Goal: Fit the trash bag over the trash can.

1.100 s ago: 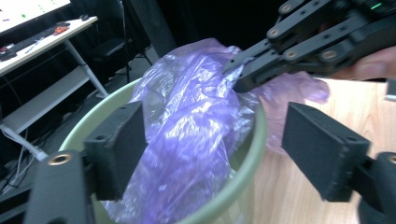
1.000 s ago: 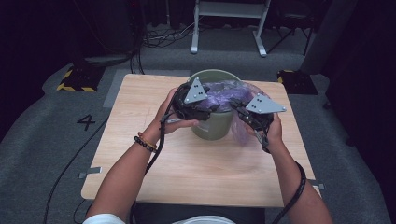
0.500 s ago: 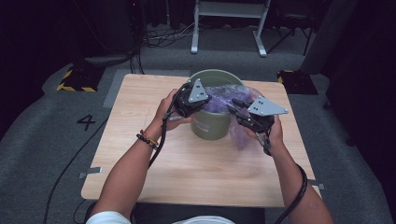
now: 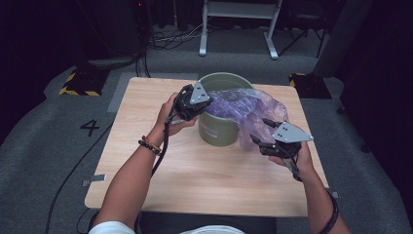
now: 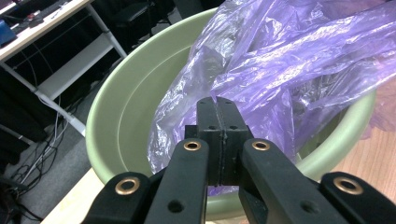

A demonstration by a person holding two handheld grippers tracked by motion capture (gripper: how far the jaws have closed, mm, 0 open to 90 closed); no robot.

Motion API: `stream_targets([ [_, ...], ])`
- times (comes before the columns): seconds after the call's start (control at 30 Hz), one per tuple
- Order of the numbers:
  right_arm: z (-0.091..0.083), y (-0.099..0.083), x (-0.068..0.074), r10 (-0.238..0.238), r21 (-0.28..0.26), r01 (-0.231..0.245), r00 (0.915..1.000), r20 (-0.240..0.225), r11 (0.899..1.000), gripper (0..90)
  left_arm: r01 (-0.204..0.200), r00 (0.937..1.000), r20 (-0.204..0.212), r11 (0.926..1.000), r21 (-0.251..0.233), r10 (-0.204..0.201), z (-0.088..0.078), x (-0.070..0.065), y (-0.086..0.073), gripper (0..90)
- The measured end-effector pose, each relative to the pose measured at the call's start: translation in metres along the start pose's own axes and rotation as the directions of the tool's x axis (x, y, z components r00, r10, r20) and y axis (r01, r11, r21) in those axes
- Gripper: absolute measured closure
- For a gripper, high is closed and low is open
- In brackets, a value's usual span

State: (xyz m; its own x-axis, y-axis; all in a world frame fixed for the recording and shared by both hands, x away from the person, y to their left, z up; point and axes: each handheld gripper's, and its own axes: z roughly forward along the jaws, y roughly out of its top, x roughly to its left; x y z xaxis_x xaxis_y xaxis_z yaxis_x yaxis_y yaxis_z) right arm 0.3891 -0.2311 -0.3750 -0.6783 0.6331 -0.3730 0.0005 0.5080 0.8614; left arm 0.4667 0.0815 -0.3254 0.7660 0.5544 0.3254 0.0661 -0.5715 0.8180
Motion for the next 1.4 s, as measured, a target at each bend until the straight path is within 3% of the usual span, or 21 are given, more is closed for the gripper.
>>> stream_targets([
  [0.1,-0.002,-0.013,-0.001,-0.007,0.04,0.006,0.9994,0.034,0.999,36.9,0.013,0.9999,0.0,0.9999,0.0,-0.013,0.0,0.004,-0.002,89.9],
  [0.23,-0.002,-0.027,-0.001,-0.034,0.093,0.028,0.9969,0.07,0.995,61.7,0.022,0.9998,0.001,0.9997,0.005,-0.022,0.0,0.006,-0.004,89.8],
  [0.33,-0.004,-0.03,-0.005,-0.007,0.067,0.001,0.9959,0.091,0.998,78.7,0.025,0.9997,0.006,0.9997,0.006,-0.025,0.0,0.007,-0.006,89.0],
  [0.4,-0.006,-0.029,-0.007,0.005,0.054,-0.01,0.9949,0.1,0.998,81.7,0.026,0.9996,0.015,0.9997,0.004,-0.026,0.0,0.008,-0.006,86.8],
  [0.5,-0.012,-0.016,-0.014,0.022,0.003,-0.023,0.9898,0.141,1.0,86.0,0.046,0.9983,0.038,0.9988,-0.016,-0.045,-0.003,0.01,-0.009,67.3],
  [0.67,-0.012,0.001,-0.018,-0.012,-0.003,0.013,0.9851,0.172,1.0,86.7,0.088,0.9956,0.037,0.994,-0.065,-0.086,-0.012,0.012,-0.007,40.3],
  [0.77,-0.011,0.012,-0.02,-0.024,-0.01,0.026,0.9844,0.174,1.0,87.3,0.107,0.9932,0.057,0.9887,-0.105,-0.102,-0.02,0.01,-0.003,29.4],
  [0.87,-0.009,0.023,-0.019,-0.04,-0.019,0.045,0.9824,0.182,0.999,87.3,0.097,0.9933,0.077,0.9849,-0.143,-0.087,-0.026,0.004,0.004,25.3],
  [1.0,-0.004,0.04,-0.015,-0.084,-0.019,0.089,0.9803,0.179,0.996,87.0,0.058,0.9931,0.111,0.983,-0.174,-0.039,-0.028,-0.012,0.017,23.4],
  [1.1,0.0,0.054,-0.011,-0.114,-0.024,0.12,0.9792,0.167,0.992,86.7,-0.011,0.993,0.114,0.9841,-0.177,0.031,-0.025,-0.03,0.029,22.4],
  [1.2,0.004,0.068,-0.007,-0.142,-0.031,0.148,0.9781,0.152,0.988,86.4,-0.076,0.9919,0.087,0.9819,-0.173,0.093,-0.021,-0.045,0.04,29.2],
  [1.3,0.009,0.079,-0.004,-0.175,-0.03,0.181,0.9741,0.144,0.983,84.6,-0.096,0.9915,0.073,0.9831,-0.156,0.108,-0.014,-0.053,0.049,32.1],
  [1.4,0.011,0.085,-0.001,-0.183,-0.041,0.189,0.9758,0.12,0.981,81.4,-0.105,0.9935,0.03,0.9848,-0.138,0.11,-0.008,-0.053,0.051,49.2],
])
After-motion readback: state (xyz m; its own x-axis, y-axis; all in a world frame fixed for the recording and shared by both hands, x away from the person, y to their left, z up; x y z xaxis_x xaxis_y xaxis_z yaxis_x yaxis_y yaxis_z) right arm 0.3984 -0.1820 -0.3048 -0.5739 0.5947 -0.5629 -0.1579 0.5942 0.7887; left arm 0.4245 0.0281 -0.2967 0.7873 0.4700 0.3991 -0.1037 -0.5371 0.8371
